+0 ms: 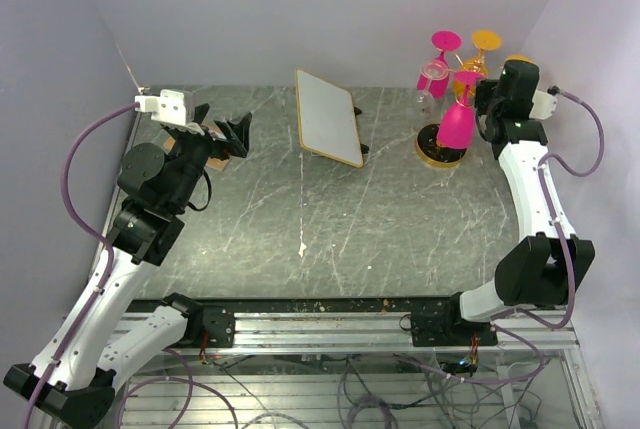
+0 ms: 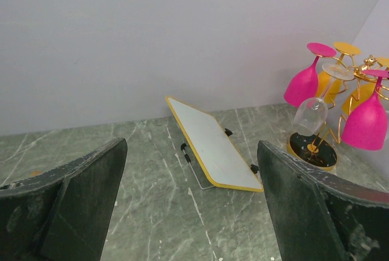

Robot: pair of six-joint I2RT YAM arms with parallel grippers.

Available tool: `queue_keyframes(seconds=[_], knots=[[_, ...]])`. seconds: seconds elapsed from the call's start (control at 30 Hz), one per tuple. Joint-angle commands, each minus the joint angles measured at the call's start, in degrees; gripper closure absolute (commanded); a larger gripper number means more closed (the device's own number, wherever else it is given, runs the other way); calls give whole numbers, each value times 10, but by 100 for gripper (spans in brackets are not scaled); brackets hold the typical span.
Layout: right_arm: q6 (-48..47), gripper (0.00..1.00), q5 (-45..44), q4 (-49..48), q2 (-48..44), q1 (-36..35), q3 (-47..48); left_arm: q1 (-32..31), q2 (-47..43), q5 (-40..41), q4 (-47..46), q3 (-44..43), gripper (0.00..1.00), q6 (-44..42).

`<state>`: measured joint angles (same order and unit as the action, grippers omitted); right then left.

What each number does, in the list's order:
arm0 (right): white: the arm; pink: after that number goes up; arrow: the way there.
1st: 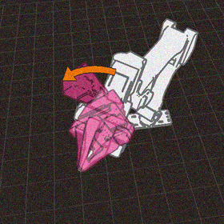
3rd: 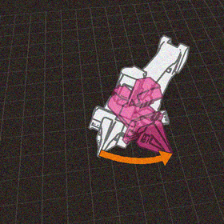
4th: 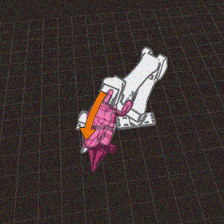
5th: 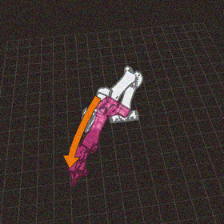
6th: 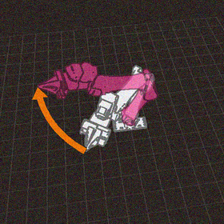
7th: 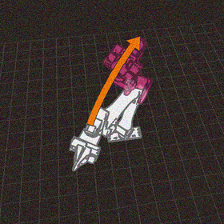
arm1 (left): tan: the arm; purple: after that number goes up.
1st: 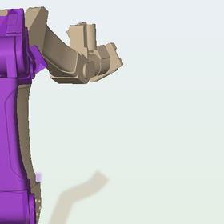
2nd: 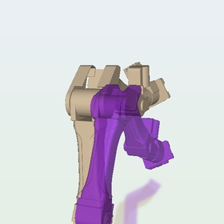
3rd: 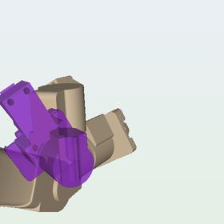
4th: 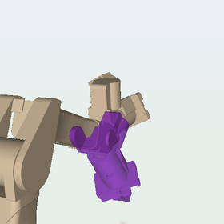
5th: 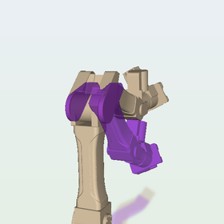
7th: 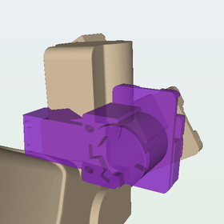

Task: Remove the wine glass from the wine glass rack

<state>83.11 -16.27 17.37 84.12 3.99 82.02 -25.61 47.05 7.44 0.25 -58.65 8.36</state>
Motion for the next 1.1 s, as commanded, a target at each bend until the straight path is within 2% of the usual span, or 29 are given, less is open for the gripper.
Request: queue_keyframes(seconds=[0.0, 0.3, 0.47, 0.7, 0.87, 0.97, 1.07], knots=[[-24, 100, 38, -28, 15, 9, 22, 0, -7, -1, -26, 2, 2, -3], [-83, 100, 160, -52, -5, 11, 7, 0, -6, -6, -27, 0, 2, -1], [-82, 100, 216, -82, -50, 11, -46, 1, -3, -13, -29, 2, 2, 5], [-126, 100, 378, -169, -96, 11, -117, 0, 5, -35, -35, 6, 2, 19], [-189, 100, 546, -306, -111, 10, -166, 0, 16, -69, -49, 13, 2, 44], [-210, 100, 647, -358, -115, -8, -174, 0, 34, -103, -37, 11, 2, 74], [-213, 100, 686, -370, -126, -36, -177, 0, 48, -170, -39, 26, 2, 144]])
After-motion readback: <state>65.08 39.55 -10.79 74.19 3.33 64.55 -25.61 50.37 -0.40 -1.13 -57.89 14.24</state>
